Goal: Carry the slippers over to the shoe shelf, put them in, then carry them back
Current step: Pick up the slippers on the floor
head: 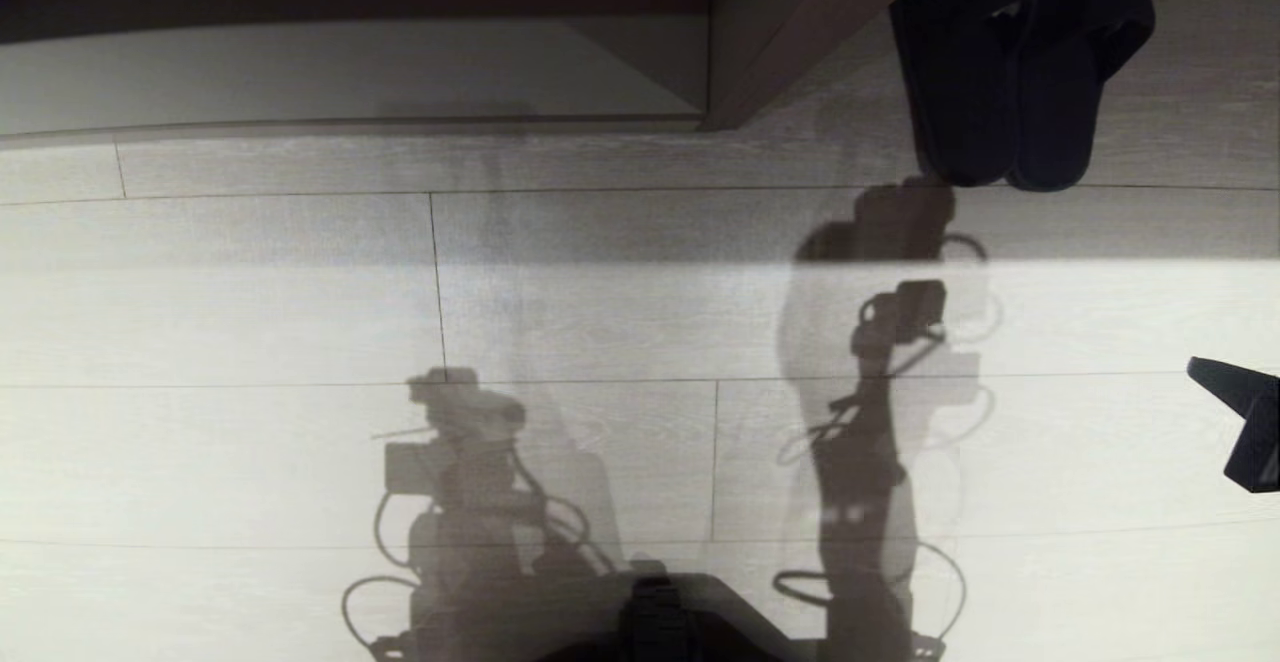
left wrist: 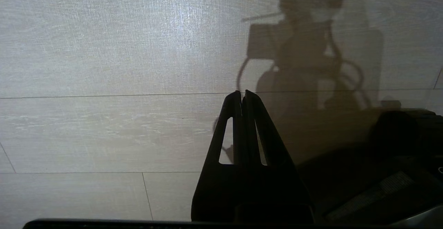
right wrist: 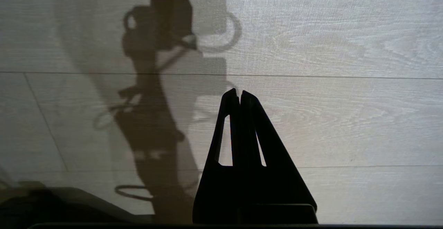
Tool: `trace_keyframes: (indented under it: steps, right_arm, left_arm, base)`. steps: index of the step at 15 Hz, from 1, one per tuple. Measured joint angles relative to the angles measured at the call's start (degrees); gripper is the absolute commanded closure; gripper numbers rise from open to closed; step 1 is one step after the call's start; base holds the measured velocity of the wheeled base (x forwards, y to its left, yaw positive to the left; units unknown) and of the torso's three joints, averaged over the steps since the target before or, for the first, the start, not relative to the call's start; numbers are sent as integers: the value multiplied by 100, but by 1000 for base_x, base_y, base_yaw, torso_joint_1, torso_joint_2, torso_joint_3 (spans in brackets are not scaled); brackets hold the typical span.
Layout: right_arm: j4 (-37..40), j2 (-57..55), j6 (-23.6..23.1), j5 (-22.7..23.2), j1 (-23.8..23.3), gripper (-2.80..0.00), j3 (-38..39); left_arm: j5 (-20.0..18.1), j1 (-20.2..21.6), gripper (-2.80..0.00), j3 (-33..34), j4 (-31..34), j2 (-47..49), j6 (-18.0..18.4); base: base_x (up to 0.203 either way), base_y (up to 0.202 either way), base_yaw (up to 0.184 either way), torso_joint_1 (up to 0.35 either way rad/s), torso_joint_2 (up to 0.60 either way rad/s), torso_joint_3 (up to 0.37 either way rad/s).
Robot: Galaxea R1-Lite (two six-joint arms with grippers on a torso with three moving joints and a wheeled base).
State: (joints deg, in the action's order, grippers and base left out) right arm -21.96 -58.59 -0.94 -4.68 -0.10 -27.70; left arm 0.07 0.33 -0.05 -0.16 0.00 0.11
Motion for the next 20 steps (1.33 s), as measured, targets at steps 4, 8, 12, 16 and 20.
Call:
trace_keyframes:
  steps: [4, 8, 12, 16, 20]
  right_arm:
    - [-1460, -1106, -32, -39, -9, 0, 342]
    - [-2315, -1773, -74, -49, -128, 0, 140]
    - [-2987, -2463, -121, -148, -364, 0, -517]
    - [-3011, -2780, -217, -170, -437, -280, -1319]
    - [-2955, -2848, -285, -179, -422, -280, -1632]
  left_arm:
    - [0, 0, 0, 0, 1, 0, -1]
    - [0, 0, 0, -2, 0, 0, -1]
    - [0, 0, 0, -1, 1, 0, -3]
    - [-2, -2, 0, -5, 0, 0, -1]
    - [0, 0, 0, -5, 0, 0, -3]
  base:
    - [0, 0, 0, 1, 1, 6]
    - [0, 0, 0, 0, 0, 0]
    - [0, 0, 0, 0, 0, 0]
    - [0, 0, 0, 0, 0, 0]
    - [0, 0, 0, 0, 0, 0]
